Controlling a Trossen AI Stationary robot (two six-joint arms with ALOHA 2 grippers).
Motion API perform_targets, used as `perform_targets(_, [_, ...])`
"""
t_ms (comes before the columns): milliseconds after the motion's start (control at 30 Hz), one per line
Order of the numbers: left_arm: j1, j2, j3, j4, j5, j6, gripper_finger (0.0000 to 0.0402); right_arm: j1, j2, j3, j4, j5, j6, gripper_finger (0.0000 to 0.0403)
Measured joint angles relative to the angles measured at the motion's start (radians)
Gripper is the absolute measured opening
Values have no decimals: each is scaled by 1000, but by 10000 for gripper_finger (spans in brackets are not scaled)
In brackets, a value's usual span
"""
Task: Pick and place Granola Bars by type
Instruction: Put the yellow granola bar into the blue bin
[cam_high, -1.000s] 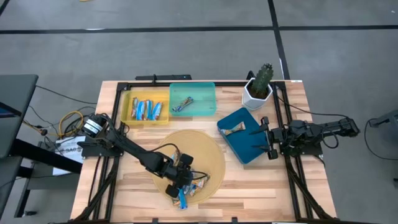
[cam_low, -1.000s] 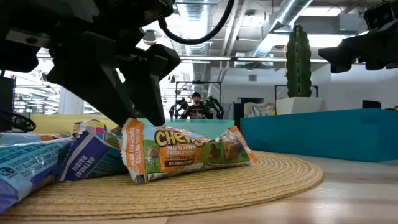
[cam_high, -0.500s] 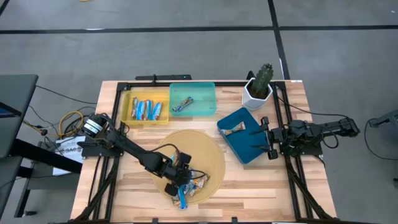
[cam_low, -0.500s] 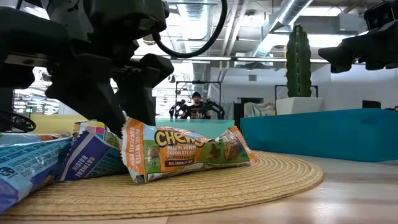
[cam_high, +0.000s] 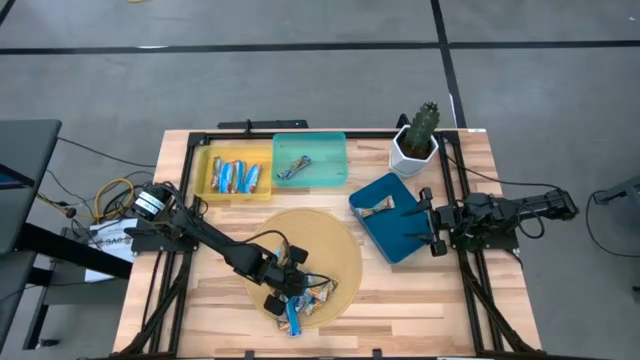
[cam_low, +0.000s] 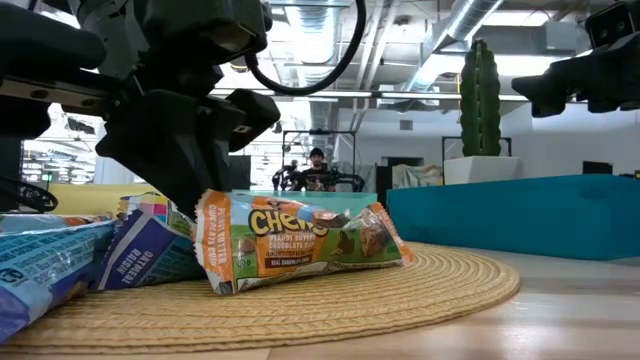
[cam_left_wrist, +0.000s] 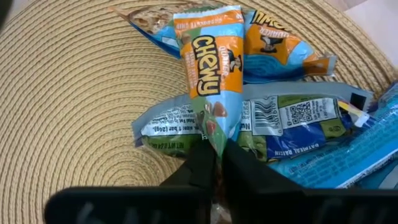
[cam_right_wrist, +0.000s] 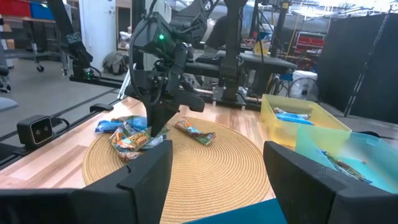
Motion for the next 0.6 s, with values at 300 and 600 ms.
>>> perform_targets(300, [3, 1, 0, 36, 2, 0, 9, 0, 0, 0, 0, 0, 0, 244])
perform_targets(600, [40, 1, 0, 224, 1, 70, 7, 0, 0, 0, 0, 0, 0, 244])
